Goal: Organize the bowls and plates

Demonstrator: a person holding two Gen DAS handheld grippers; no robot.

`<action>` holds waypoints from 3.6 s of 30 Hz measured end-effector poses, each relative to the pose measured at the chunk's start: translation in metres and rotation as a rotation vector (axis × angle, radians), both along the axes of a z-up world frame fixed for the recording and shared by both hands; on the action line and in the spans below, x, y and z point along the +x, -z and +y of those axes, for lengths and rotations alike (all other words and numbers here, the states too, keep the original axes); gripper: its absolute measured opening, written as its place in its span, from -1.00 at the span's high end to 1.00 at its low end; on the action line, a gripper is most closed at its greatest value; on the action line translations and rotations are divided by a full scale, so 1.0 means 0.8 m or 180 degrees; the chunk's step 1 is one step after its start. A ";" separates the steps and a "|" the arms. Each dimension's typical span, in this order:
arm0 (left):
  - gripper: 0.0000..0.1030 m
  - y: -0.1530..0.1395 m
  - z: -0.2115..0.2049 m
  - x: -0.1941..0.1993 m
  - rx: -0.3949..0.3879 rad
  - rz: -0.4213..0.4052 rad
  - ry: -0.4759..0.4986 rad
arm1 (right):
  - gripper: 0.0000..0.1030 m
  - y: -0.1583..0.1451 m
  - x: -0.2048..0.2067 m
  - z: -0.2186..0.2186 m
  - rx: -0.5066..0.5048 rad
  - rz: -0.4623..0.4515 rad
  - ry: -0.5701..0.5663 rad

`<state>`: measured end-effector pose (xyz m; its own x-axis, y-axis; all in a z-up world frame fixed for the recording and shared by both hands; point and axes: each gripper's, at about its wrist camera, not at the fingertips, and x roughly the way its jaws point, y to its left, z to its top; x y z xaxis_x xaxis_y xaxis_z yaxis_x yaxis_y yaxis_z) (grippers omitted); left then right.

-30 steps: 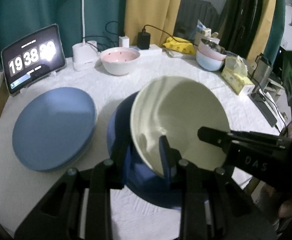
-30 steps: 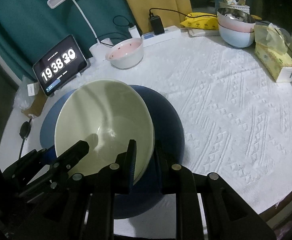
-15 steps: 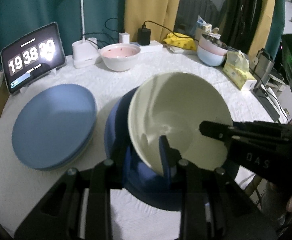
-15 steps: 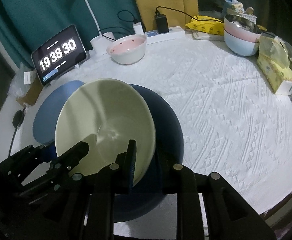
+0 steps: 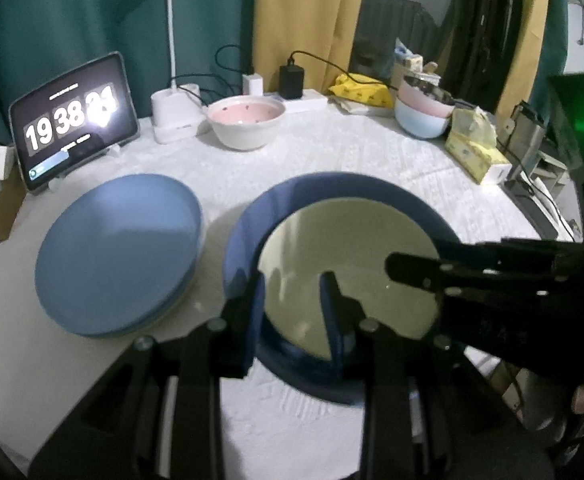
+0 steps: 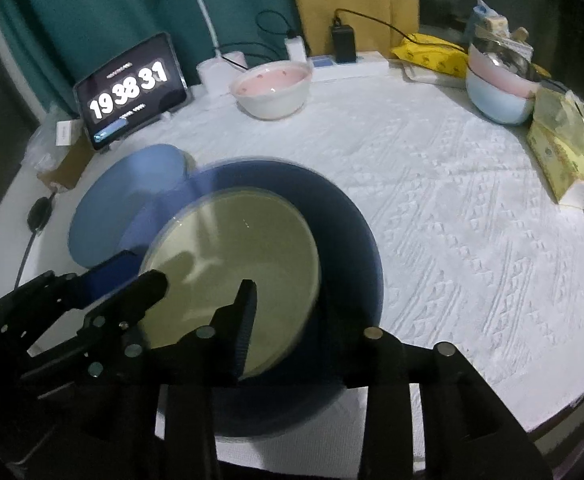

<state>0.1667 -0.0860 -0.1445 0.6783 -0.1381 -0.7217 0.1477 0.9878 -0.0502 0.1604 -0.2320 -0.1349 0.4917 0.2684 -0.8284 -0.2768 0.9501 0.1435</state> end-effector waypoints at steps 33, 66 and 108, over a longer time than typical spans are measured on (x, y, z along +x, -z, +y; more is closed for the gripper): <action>0.28 -0.063 0.006 0.031 0.0024 -0.0311 -0.0033 | -0.12 -0.065 0.033 -0.045 0.0179 -0.0408 0.0197; 0.27 -0.067 0.041 0.181 -0.0201 -0.0143 -0.0135 | -0.12 -0.046 0.183 -0.021 0.0023 -0.0300 0.0012; 0.29 0.047 0.054 0.356 -0.0153 0.0456 -0.0357 | 0.64 0.108 0.360 0.022 0.0271 0.0278 -0.0407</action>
<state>0.4514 -0.0424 -0.1822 0.5821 -0.1042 -0.8064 0.0248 0.9936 -0.1104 0.4481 -0.2144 -0.2217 0.3762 0.3953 -0.8380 -0.3777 0.8913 0.2508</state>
